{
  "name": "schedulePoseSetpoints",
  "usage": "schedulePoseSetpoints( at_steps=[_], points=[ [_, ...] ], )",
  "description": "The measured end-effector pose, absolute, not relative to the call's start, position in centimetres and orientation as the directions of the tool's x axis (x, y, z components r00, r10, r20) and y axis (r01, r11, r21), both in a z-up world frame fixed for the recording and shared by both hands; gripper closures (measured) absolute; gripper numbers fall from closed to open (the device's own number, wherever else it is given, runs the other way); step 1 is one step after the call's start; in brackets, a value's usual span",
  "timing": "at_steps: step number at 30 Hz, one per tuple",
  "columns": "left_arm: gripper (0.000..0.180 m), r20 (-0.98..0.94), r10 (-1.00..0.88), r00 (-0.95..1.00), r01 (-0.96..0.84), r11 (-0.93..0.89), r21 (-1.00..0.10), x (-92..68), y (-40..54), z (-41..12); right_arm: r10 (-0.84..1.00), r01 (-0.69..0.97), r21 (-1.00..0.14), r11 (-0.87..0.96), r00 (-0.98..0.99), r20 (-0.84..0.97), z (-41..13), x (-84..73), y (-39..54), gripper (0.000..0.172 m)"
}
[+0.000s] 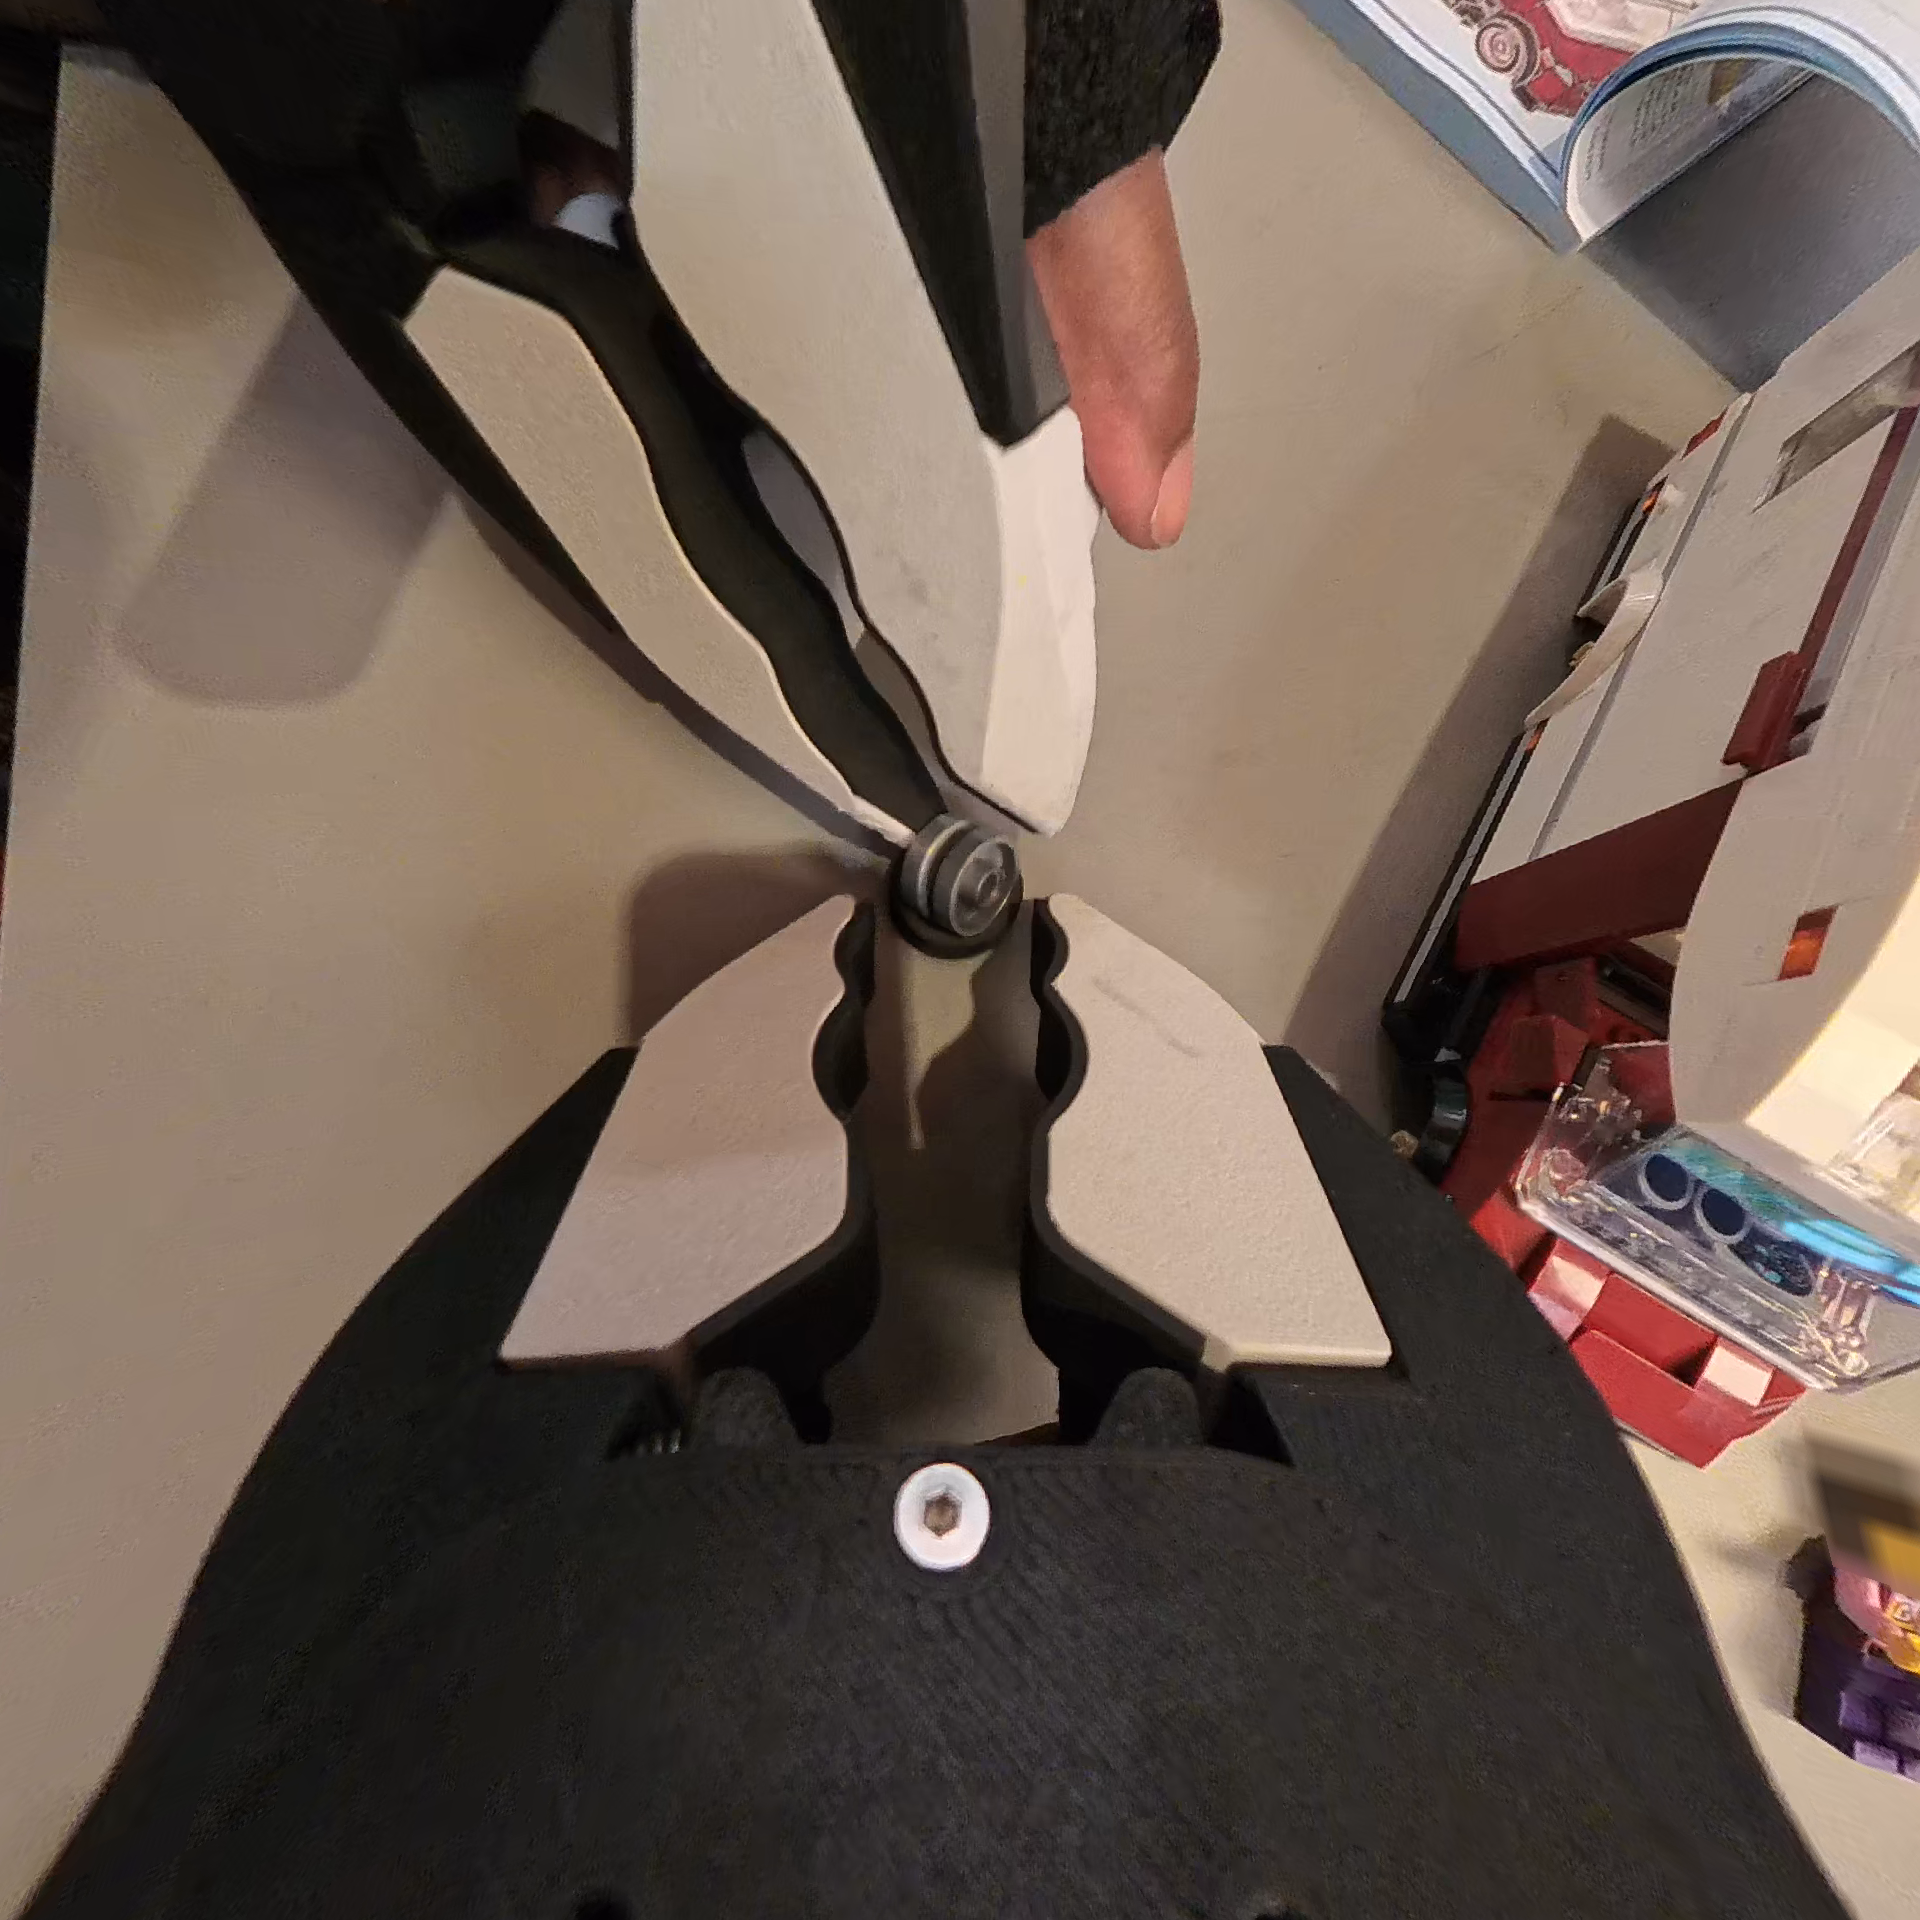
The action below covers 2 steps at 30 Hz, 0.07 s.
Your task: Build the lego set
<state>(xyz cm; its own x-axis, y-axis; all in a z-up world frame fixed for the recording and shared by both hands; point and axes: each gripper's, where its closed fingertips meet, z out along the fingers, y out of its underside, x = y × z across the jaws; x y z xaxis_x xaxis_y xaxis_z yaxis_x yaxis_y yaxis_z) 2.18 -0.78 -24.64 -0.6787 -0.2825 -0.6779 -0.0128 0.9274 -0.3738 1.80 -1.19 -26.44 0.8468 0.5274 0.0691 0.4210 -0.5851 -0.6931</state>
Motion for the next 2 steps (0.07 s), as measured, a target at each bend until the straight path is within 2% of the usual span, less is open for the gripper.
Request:
schedulePoseSetpoints(
  at_steps=[2],
  points=[
    [0.162, -0.665, -0.294, -0.687, -0.018, 0.921, -0.389, 1.98, -0.72, -24.62, 0.530, 0.421, -0.692, -0.587, 0.846, 0.066, -26.44, 1.91, -1.36, 0.142]
  ],
)
